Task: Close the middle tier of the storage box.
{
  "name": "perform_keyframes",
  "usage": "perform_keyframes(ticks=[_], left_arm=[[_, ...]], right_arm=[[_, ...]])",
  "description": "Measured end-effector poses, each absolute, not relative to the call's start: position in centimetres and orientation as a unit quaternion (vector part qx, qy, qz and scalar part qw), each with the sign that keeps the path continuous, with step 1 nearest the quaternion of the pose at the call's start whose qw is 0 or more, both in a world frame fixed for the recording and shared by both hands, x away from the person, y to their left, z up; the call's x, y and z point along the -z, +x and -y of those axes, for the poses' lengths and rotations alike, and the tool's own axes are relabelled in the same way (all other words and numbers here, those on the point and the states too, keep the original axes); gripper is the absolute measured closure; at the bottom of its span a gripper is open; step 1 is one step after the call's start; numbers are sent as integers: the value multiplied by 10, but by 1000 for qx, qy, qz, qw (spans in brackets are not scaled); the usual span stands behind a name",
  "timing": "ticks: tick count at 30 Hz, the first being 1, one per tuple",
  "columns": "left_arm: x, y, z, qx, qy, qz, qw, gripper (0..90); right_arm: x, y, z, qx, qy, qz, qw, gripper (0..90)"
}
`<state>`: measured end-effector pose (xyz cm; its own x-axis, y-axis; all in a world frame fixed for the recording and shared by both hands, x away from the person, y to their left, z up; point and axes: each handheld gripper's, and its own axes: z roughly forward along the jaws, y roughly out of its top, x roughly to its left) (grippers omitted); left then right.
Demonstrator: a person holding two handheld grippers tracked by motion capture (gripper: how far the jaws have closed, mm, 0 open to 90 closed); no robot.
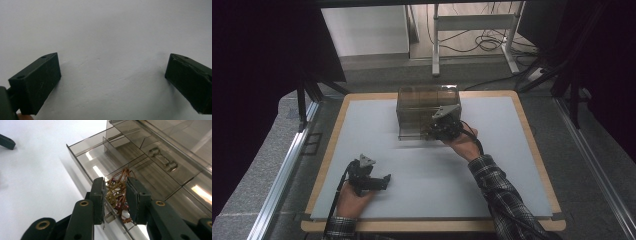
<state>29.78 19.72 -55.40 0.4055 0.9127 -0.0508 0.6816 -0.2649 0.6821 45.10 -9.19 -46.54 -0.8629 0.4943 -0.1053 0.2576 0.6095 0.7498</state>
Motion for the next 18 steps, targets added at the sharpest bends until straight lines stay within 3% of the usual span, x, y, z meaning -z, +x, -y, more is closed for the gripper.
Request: perform_keyframes(ticks=[18], left_arm=[[554,298,-197,-180,774,-515,321,7]], right_arm=[[475,435,100,-392,201,-886,148,616]])
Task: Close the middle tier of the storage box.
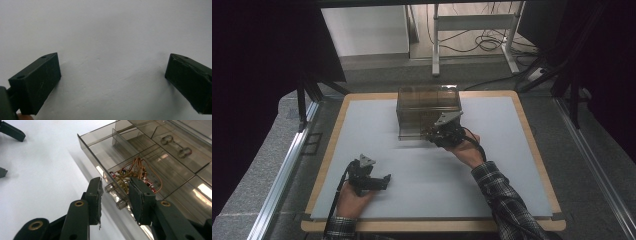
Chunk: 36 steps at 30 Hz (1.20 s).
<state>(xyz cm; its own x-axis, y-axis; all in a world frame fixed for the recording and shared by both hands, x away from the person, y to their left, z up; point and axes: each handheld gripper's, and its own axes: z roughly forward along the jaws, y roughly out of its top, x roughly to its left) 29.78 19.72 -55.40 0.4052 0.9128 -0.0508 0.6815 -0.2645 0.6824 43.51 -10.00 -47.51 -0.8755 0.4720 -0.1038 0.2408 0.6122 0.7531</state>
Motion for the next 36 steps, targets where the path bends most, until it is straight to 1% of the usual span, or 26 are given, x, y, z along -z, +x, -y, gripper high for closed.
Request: perform_keyframes(ticks=[11,22,36], left_arm=[[554,298,-197,-180,774,-515,321,7],[554,298,-197,-180,775,-515,321,7],[554,298,-197,-180,775,-515,321,7]], right_arm=[[484,426,101,-383,194,-891,148,576],[494,425,105,-375,193,-895,144,549],[501,428,111,-373,207,-894,138,545]])
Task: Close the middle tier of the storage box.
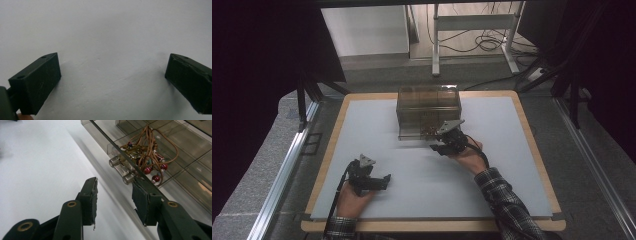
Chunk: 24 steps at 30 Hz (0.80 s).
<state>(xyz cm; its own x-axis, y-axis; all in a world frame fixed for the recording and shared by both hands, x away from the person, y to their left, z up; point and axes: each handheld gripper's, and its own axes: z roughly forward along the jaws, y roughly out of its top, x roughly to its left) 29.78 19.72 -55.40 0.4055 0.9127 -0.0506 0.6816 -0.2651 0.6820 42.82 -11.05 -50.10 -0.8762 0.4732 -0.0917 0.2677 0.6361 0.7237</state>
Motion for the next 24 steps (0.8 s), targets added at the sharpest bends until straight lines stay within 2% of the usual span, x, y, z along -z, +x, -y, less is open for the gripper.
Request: perform_keyframes(ticks=[10,24], left_arm=[[554,298,-197,-180,775,-514,320,7],[554,298,-197,-180,775,-515,321,7]], right_arm=[[503,432,112,-372,213,-894,132,597],[508,433,111,-363,211,-898,130,589]])
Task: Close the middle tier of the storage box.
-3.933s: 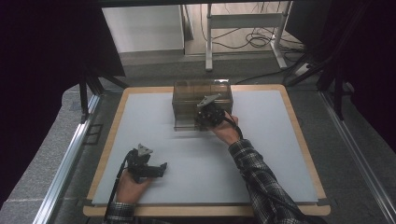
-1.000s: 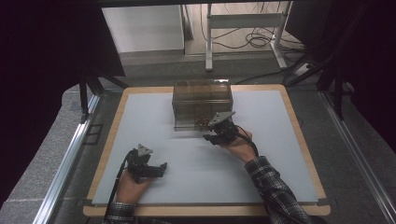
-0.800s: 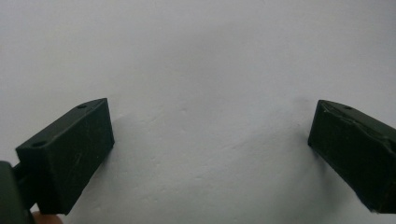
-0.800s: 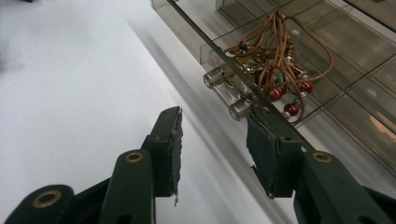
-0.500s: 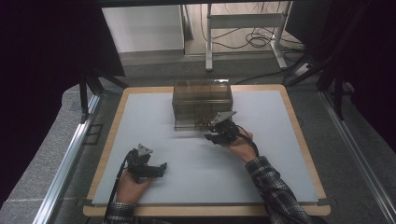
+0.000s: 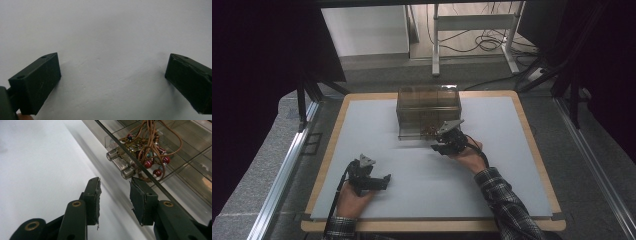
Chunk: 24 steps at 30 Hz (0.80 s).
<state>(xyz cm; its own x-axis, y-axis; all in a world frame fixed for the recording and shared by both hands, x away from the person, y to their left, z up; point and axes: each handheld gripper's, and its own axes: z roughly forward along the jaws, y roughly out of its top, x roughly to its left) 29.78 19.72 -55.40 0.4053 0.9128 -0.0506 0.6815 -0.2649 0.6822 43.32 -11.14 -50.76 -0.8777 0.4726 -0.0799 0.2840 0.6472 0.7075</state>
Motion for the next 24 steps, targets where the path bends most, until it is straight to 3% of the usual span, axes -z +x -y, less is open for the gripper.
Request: perform_keyframes(ticks=[24], left_arm=[[554,298,-197,-180,775,-514,321,7]], right_arm=[[505,441,106,-365,217,-895,136,530]])
